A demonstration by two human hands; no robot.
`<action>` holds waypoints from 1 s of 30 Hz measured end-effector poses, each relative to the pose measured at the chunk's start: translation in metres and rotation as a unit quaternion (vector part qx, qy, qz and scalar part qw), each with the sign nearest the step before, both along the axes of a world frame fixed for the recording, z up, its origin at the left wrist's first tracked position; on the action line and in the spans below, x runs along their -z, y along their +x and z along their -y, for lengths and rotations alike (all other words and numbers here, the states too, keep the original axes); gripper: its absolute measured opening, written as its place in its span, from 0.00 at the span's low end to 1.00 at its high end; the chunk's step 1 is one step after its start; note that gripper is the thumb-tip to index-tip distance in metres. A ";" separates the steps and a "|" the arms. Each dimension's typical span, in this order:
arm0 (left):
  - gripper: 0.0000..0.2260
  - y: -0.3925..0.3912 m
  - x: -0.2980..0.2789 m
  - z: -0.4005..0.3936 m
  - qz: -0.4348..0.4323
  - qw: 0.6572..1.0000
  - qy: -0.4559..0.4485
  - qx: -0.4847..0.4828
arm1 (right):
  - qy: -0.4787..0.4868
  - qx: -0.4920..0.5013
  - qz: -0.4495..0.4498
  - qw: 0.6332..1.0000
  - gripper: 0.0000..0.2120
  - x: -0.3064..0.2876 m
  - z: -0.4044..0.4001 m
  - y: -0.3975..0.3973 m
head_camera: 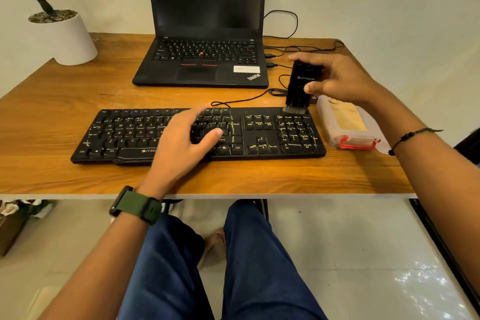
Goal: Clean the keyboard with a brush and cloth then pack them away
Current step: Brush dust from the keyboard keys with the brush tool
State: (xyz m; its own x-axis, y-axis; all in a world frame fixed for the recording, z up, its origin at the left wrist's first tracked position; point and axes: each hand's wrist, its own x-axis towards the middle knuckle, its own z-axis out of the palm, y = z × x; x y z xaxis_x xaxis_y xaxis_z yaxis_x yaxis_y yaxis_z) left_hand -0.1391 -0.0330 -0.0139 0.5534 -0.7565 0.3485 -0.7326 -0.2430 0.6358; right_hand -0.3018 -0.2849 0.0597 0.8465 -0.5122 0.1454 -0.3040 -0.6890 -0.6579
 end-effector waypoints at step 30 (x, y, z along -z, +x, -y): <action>0.26 -0.018 0.032 0.032 0.326 0.940 0.070 0.074 | -0.036 -0.058 -0.031 0.997 0.32 -0.004 -0.033 0.014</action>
